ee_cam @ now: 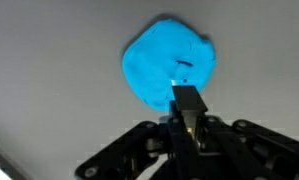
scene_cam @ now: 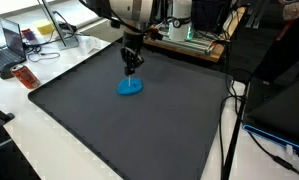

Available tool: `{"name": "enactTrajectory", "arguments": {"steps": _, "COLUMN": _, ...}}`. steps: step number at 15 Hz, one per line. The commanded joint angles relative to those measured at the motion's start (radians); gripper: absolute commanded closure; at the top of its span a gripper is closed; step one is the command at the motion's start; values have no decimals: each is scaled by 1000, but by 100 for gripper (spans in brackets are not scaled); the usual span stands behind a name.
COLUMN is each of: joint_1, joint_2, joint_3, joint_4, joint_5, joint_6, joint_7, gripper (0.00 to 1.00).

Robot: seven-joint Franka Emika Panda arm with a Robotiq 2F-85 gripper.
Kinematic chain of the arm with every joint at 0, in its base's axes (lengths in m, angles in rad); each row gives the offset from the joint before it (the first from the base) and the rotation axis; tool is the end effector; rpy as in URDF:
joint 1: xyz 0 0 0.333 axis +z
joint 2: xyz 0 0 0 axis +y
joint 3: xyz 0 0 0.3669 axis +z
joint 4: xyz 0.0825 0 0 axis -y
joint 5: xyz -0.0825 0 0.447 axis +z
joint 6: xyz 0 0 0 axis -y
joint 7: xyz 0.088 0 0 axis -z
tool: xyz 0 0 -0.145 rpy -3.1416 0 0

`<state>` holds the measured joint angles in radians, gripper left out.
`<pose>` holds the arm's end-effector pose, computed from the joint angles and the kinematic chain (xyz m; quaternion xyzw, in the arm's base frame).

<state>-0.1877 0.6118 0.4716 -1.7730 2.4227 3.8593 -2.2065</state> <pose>0.6011 0.0496 0.2043 0.9838 -0.1111 0.1280 0.0581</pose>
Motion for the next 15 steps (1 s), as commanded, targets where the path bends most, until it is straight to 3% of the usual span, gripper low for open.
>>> {"name": "enactTrajectory", "arguments": {"steps": 1, "joint_1": -15, "joint_2": 21, "joint_3": 6, "joint_4": 38, "joint_5": 33, "joint_6": 35, "joint_7": -49, "gripper": 97}}
{"name": "enactTrajectory", "arguments": {"steps": 15, "joint_1": -7, "joint_2": 67, "joint_3": -1, "joint_4": 65, "joint_5": 22, "joint_6": 27, "joint_7": -38, "gripper": 97}}
